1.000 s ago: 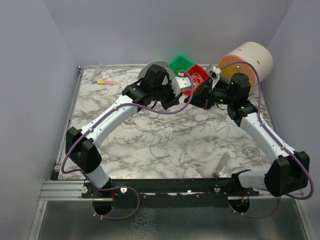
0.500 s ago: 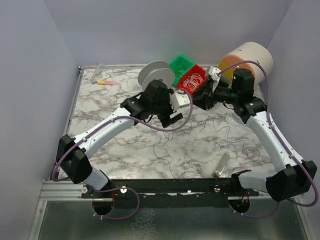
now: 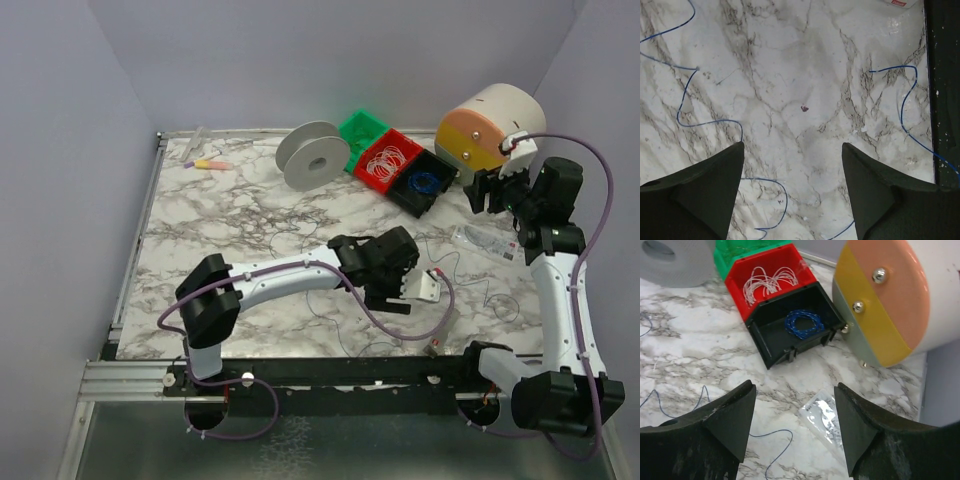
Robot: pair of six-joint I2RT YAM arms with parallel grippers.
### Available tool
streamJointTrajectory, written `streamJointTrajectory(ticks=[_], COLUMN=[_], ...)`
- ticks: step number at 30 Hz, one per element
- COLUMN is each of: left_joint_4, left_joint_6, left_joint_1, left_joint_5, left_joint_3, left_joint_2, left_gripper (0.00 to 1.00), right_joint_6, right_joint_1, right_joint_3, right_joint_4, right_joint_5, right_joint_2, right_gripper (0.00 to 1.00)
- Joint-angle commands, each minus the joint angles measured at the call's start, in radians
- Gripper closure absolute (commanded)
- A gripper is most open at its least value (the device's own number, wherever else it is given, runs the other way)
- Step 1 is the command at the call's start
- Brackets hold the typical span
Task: Wrap the cables
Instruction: Pick up the cable at the center of the board.
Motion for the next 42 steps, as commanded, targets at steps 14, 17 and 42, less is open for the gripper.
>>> streamJointTrajectory(ticks=[14, 17, 42], left_joint_4=[-0.022, -0.016, -0.150], left_joint_6=[0.072, 0.109, 0.363], left_joint_1=[-0.132, -0.131, -0.121], left_joint_5=[0.033, 0.105, 0.291], left_joint_3=[0.133, 0.125, 0.204], left_joint_2=[0.258, 0.278, 0.359], left_gripper=[0.39, 0.45, 0.53], right_joint_6=[0.035, 0.037, 0.044], right_joint_1=[-0.089, -0.102, -0.169], right_joint_3=[-0.046, -0.053, -0.054], right_joint_4=[0.021, 0.026, 0.006], right_joint_5=[0.047, 0.038, -0.030], right_joint_2=[0.005, 0.000, 0.029], right_gripper=[0.30, 0.29, 0.30])
